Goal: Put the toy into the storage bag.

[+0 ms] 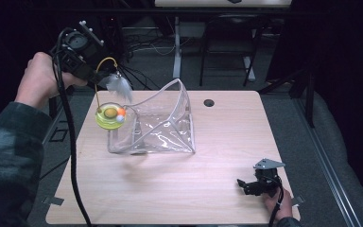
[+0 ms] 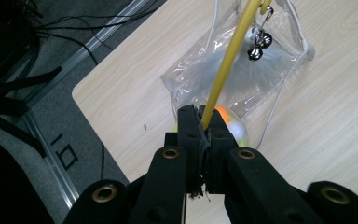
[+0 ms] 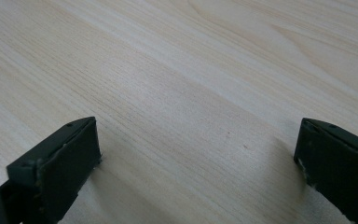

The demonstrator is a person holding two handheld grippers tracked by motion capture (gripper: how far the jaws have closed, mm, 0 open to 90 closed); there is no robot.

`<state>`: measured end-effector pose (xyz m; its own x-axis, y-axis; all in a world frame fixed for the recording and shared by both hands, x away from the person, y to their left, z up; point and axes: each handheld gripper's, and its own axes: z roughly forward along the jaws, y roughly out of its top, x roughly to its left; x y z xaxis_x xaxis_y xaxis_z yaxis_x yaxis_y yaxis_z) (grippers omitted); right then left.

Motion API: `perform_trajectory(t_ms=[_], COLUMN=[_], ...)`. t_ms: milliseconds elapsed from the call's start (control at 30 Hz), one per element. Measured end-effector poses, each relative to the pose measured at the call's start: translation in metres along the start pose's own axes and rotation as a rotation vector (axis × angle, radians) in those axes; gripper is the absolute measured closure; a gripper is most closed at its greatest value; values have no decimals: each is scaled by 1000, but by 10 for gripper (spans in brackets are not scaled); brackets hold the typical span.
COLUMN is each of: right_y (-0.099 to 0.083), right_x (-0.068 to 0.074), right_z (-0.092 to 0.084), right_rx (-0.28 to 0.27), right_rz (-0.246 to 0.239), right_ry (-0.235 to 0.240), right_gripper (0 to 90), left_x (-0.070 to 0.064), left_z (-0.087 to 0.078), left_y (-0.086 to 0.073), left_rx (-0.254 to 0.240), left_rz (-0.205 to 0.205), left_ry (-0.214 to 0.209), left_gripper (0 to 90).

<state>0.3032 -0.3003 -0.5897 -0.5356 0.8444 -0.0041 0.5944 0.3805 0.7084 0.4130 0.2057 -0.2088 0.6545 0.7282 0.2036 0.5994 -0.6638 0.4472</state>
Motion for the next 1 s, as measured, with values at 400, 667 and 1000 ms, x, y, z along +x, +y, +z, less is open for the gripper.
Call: perform_trajectory(t_ms=[400,667,1000], right_y=[0,0,0], right_x=[0,-1,-1], right_z=[0,-1,0], right_rx=[5,8,8], right_rz=[-5,-8,-7], right_ry=[0,1,4], right_gripper=[0,0,0], left_x=[-8,-14,-18], left_z=[10,22,44], left_y=[13,19,23], left_rx=[3,9,30], left_rz=[23,42,52], left_ry=[-12,-23,-54], left_gripper=[877,877,876])
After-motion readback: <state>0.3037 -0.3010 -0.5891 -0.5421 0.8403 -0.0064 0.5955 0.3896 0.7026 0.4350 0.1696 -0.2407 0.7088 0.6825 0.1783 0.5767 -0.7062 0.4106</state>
